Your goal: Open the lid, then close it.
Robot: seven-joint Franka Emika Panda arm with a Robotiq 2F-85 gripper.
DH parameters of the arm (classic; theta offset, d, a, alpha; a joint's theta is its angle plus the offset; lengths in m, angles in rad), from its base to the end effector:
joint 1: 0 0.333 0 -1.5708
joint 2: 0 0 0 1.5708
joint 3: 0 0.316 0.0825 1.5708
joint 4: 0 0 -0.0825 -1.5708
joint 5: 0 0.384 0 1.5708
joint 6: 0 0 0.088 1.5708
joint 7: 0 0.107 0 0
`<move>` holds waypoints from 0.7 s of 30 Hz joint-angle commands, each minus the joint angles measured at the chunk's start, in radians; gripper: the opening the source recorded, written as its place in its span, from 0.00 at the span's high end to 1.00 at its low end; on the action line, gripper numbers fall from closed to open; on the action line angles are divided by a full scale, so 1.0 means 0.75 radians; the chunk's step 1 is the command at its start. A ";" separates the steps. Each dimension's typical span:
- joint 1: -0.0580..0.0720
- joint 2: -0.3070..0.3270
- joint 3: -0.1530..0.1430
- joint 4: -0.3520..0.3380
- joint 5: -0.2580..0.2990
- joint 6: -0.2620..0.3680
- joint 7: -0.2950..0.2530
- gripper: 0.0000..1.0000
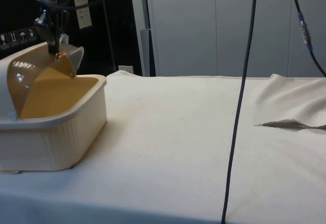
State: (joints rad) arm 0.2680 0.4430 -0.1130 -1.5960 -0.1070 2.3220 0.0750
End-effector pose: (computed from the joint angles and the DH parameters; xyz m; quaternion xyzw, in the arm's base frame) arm 0.6942 0.1179 0.4071 0.9845 0.0788 0.1484 0.0503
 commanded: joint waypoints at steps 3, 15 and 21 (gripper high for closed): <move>0.012 -0.052 -0.003 -0.084 -0.016 0.040 0.016 1.00; 0.015 -0.139 0.007 -0.237 -0.035 0.075 0.021 1.00; 0.013 -0.181 0.015 -0.300 -0.043 0.075 0.023 1.00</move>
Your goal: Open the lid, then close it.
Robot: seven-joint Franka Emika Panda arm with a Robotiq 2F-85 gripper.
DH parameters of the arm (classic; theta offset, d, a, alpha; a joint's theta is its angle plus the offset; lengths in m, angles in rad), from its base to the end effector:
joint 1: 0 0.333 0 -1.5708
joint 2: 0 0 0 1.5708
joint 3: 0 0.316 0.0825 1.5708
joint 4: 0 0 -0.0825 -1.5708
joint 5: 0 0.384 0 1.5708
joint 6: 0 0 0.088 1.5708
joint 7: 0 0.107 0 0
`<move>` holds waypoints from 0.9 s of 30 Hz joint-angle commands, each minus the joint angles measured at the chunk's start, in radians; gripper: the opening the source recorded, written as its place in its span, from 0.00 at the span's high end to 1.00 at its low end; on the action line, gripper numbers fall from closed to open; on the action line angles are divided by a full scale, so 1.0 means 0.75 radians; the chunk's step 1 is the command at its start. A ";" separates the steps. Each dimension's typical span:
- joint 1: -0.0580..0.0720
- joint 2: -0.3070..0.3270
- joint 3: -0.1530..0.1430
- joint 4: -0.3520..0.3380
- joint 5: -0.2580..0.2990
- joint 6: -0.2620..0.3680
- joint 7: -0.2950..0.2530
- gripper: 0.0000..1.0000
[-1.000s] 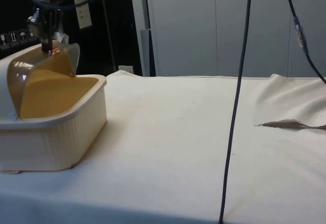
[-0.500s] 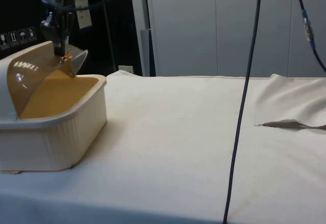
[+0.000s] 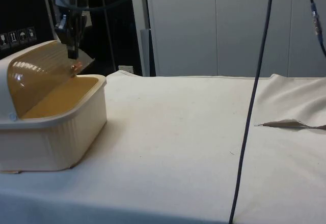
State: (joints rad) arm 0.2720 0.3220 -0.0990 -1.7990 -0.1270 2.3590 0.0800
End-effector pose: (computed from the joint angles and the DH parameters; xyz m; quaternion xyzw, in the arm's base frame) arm 0.6490 0.1171 0.3940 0.9867 0.0897 0.1260 0.0495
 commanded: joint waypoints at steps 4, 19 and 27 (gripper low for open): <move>0.008 -0.052 0.000 -0.076 -0.020 0.024 0.016 1.00; 0.005 -0.131 0.019 -0.221 -0.029 0.003 0.016 1.00; 0.003 -0.141 0.025 -0.273 -0.020 -0.004 0.011 1.00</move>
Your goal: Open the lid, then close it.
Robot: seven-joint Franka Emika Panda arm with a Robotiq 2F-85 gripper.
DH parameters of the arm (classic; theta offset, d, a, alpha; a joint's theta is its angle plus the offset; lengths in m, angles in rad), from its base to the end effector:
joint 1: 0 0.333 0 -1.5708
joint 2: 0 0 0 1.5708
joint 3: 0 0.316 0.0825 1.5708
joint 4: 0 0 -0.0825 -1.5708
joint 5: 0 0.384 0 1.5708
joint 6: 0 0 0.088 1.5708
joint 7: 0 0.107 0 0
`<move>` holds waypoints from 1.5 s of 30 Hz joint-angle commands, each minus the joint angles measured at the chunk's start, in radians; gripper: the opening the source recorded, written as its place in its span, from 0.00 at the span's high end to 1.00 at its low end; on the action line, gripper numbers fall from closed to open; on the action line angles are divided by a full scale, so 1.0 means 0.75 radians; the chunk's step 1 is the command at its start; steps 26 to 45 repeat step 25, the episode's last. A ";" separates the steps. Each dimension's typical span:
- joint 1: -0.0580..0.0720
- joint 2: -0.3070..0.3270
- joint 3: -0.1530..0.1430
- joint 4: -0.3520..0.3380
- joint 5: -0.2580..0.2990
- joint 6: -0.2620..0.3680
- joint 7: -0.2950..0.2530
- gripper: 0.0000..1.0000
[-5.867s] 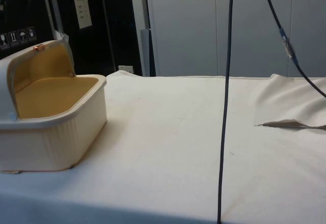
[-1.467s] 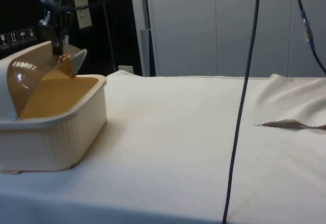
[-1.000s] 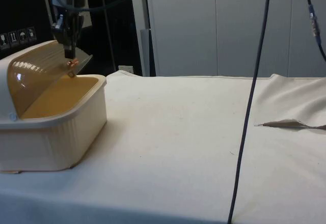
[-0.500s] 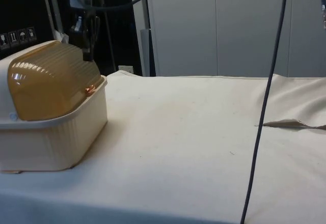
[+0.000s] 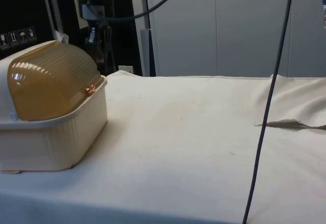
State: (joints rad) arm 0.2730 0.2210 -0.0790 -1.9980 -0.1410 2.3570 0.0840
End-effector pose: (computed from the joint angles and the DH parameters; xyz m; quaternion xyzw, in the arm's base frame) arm 0.5963 0.1170 0.3638 0.9904 0.1024 0.0766 0.0515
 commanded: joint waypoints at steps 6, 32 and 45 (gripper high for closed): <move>0.000 -0.001 0.000 0.004 0.001 -0.001 0.004 0.93; -0.001 0.001 0.000 0.009 0.001 0.000 0.003 0.03; -0.001 0.001 0.000 0.009 0.001 0.000 0.003 0.03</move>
